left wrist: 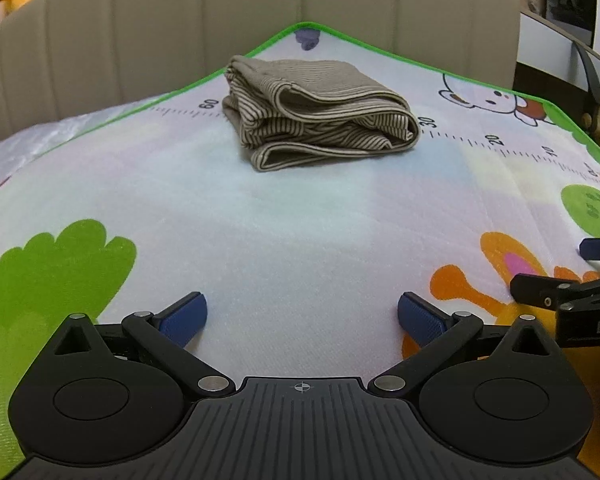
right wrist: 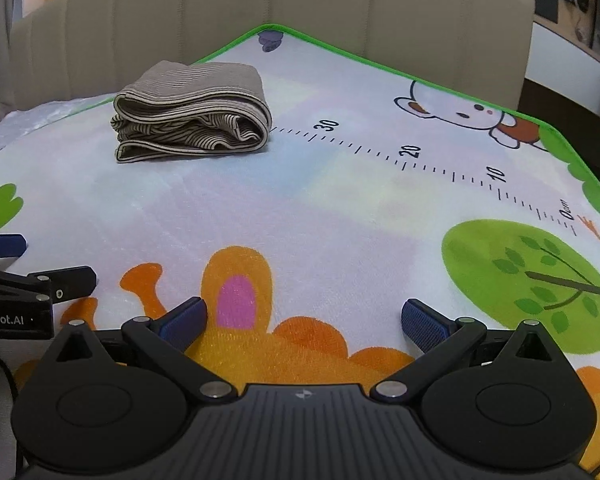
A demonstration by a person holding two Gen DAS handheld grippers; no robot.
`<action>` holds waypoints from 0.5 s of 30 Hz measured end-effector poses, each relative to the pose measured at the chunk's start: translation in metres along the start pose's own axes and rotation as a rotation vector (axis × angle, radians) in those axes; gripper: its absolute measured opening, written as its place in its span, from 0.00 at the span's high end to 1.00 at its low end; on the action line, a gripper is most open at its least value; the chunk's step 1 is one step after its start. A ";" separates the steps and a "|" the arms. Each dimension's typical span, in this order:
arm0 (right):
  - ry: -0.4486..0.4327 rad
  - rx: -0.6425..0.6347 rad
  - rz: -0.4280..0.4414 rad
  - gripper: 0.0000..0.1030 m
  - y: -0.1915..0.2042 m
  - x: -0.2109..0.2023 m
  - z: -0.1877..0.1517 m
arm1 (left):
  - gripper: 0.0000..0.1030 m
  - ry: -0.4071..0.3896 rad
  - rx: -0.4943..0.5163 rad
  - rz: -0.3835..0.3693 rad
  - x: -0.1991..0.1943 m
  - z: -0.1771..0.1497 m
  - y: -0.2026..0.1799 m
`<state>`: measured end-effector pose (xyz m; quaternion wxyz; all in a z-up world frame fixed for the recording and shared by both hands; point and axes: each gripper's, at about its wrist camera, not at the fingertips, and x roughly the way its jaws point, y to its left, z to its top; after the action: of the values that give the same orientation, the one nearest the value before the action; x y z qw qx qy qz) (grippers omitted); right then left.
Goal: Fold clothes
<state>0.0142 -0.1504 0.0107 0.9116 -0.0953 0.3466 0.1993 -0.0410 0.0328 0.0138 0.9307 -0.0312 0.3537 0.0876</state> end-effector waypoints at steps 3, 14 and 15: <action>0.004 0.011 0.004 0.00 -0.002 -0.001 -0.001 | 0.00 0.002 -0.006 -0.003 0.001 0.000 0.001; -0.002 0.017 0.010 0.00 -0.001 0.001 -0.003 | 0.00 -0.005 -0.005 -0.003 0.002 -0.002 0.000; -0.003 0.018 0.011 0.00 -0.002 0.001 -0.003 | 0.00 -0.006 -0.004 -0.003 0.002 -0.002 0.000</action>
<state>0.0137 -0.1525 0.0082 0.9118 -0.0849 0.3477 0.2011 -0.0410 0.0326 0.0115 0.9318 -0.0335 0.3507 0.0873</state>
